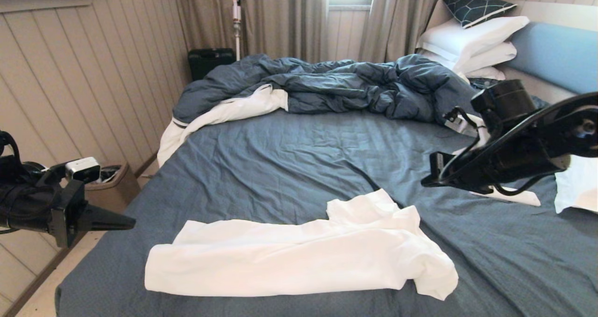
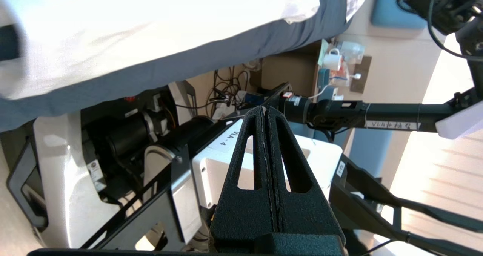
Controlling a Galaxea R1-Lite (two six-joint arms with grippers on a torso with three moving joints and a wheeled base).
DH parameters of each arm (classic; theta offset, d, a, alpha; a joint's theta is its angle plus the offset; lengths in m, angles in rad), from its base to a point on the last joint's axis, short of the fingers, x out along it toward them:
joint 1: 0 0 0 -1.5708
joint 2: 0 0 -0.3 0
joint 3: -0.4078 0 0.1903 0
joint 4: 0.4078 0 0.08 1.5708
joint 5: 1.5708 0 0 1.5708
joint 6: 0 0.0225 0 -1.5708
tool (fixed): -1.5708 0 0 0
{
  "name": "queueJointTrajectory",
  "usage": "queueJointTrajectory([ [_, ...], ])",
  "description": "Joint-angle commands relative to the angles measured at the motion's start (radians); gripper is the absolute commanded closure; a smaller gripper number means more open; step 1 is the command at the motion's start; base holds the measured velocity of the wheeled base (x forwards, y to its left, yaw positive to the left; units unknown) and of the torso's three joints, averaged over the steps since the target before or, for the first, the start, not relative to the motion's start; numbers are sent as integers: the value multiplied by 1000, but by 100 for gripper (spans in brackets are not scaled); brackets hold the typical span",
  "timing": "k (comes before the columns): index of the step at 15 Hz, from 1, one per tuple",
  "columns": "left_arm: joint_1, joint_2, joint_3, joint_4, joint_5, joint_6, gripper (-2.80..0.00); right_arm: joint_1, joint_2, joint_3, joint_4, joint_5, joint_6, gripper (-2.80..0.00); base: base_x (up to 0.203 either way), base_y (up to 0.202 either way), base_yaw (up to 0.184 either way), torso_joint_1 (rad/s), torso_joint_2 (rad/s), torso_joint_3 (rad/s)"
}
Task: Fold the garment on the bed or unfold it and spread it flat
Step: Fold the white T-shirt
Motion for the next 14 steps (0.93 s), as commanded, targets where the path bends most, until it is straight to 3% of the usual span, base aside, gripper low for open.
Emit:
queueJointTrajectory([
  [1, 11, -22, 12, 14, -5, 4, 0, -76, -58, 37, 37, 74, 33, 0, 0, 0, 0, 0, 0, 0],
  [3, 14, -21, 34, 8, -1, 4, 0, -171, -59, 35, 106, 245, 98, 0, 0, 0, 0, 0, 0, 0],
  [5, 13, -16, 45, 7, 9, 1, 0, -266, -55, 47, 189, 378, 94, 0, 0, 0, 0, 0, 0, 0],
  [7, 13, -25, 32, -4, 45, -2, 0, -359, -30, 51, 201, 408, 22, 0, 0, 0, 0, 0, 0, 0],
  [9, 12, -58, -5, -59, 128, -2, 0, -439, -13, 52, 208, 418, -152, 0, 0, 0, 0, 0, 0, 0],
  [10, 11, -74, -25, -74, 158, -5, 0, -454, -8, 43, 209, 416, -199, 0, 0, 0, 0, 0, 0, 0],
  [12, 12, -83, -51, -108, 222, -11, 0, -475, 48, -10, 226, 413, -230, 0, 0, 0, 0, 0, 0, 0],
  [14, 10, -77, -49, -167, 280, -63, 0, -495, 125, -124, 335, 412, -255, 0, 0, 0, 0, 0, 0, 0],
])
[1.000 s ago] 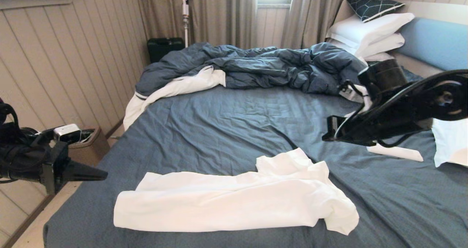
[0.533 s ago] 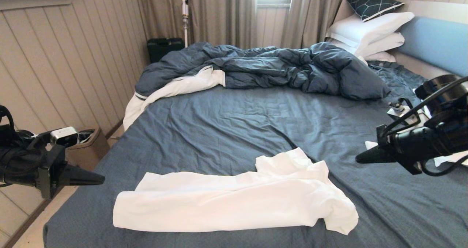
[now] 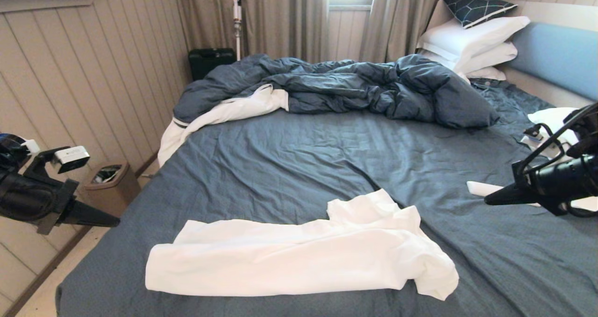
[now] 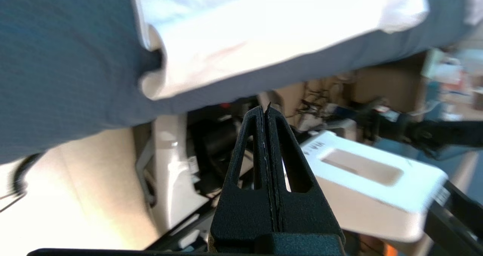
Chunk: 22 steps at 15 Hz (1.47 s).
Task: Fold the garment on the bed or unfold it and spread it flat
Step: Fold the white T-shirt
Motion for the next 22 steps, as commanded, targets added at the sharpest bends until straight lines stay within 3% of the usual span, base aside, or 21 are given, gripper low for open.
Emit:
queueJointTrajectory([
  [1, -20, 1, 6, -45, 16, -70, 0, -6, 98, -104, 163, 9, -23, 0, 0, 0, 0, 0, 0, 0],
  [2, -63, 9, 26, -78, 23, -111, 0, 23, 113, -132, 224, 14, -50, 0, 0, 0, 0, 0, 0, 0],
  [6, -256, 66, 77, -172, 56, -191, 0, 302, 145, -170, 283, 7, -96, 0, 0, 0, 0, 0, 0, 0],
  [10, -361, 164, -28, -221, 62, -292, 0, 481, 268, -325, 281, -150, -56, 0, 0, 0, 0, 0, 0, 0],
  [16, -521, 285, -159, -221, 64, -394, 0, 597, 506, -539, 279, -272, -23, 0, 0, 0, 0, 0, 0, 0],
  [21, -596, 322, -164, -224, 129, -403, 0, 663, 563, -568, 191, -372, -9, 0, 0, 0, 0, 0, 0, 0],
  [22, -596, 321, -160, -224, 131, -402, 0, 680, 597, -568, 140, -448, 6, 0, 0, 0, 0, 0, 0, 0],
])
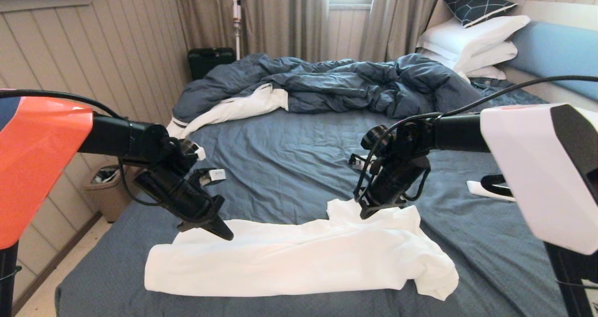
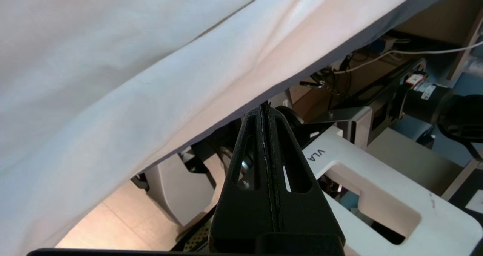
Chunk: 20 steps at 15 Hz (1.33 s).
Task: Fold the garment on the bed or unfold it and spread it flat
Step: Fold the white T-shirt
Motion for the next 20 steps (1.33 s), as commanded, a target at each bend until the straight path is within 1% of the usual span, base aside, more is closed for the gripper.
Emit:
queueJointTrajectory([
  [1, -7, 8, 10, 5, 0, 2, 0, 33, 62, -1, -71, -84, 21, 0, 0, 0, 0, 0, 0, 0],
  [2, -7, 6, 14, 7, 0, 4, 0, 35, 64, -1, -82, -86, 23, 0, 0, 0, 0, 0, 0, 0],
  [4, -7, 1, 24, 11, 2, 7, 0, 42, 81, -1, -97, -116, 24, 0, 0, 0, 0, 0, 0, 0],
  [6, -7, -6, 29, 8, 0, 7, 0, 46, 106, -1, -128, -194, 27, 0, 0, 0, 0, 0, 0, 0],
  [7, -7, -9, 30, 8, 0, 7, 0, 46, 110, -1, -136, -202, 28, 0, 0, 0, 0, 0, 0, 0],
  [9, -7, -22, 31, 8, -1, 4, 0, 41, 139, -2, -230, -277, 49, 0, 0, 0, 0, 0, 0, 0],
  [10, -7, -30, 31, 8, -1, 3, 0, 40, 150, -2, -288, -329, 66, 0, 0, 0, 0, 0, 0, 0],
  [11, -7, -35, 32, 8, -2, 2, 0, 40, 158, -3, -326, -353, 79, 0, 0, 0, 0, 0, 0, 0],
  [12, -7, -39, 35, 10, -3, 1, 0, 41, 168, -4, -399, -379, 91, 0, 0, 0, 0, 0, 0, 0],
  [14, -7, -48, 51, 5, -4, 0, 0, 46, 191, -7, -516, -484, 107, 0, 0, 0, 0, 0, 0, 0],
  [15, -7, -49, 51, 6, -4, 0, 0, 46, 195, -7, -547, -506, 110, 0, 0, 0, 0, 0, 0, 0],
  [17, -6, -52, 52, 6, -4, -2, 0, 44, 190, -7, -568, -522, 126, 0, 0, 0, 0, 0, 0, 0],
  [18, -4, -54, 53, 6, -4, -5, 0, 41, 161, -5, -608, -537, 180, 0, 0, 0, 0, 0, 0, 0],
  [20, -4, -62, 54, 6, -6, -16, 0, 40, 59, 14, -609, -534, 217, 0, 0, 0, 0, 0, 0, 0],
])
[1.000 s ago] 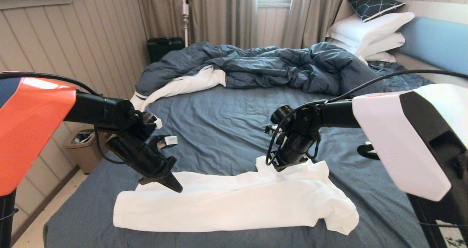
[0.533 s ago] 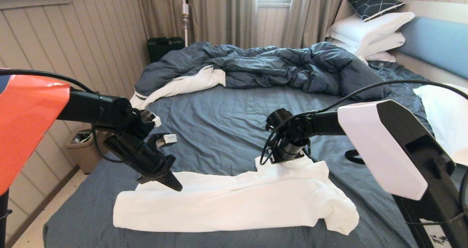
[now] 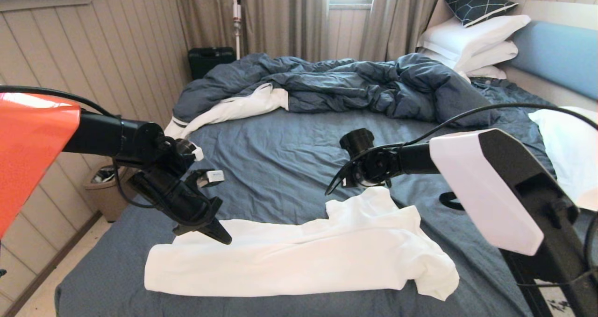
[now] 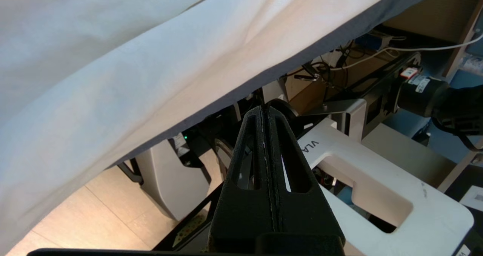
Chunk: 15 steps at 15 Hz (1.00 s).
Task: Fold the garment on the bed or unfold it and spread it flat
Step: Fold the white T-shirt
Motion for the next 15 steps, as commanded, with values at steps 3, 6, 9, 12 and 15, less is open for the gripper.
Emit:
queueJointTrajectory([
  [3, 0, -17, 0, 8, -4, 1, 0, 0, -264, 92, 48, 63, 24, 0, 0, 0, 0, 0, 0, 0],
  [6, 18, -28, -20, 5, -2, -1, 0, -9, -451, 250, 350, 262, 24, 0, 0, 0, 0, 0, 0, 0],
  [9, 31, -9, -61, 6, -5, -10, 0, -63, -545, 458, 510, 437, -25, 0, 0, 0, 0, 0, 0, 0],
  [12, 42, -1, -61, 4, -5, -15, 0, -97, -626, 656, 523, 461, -101, 0, 0, 0, 0, 0, 0, 0],
  [15, 45, -2, -55, 3, -10, -15, 0, -94, -628, 689, 463, 459, -119, 0, 0, 0, 0, 0, 0, 0],
])
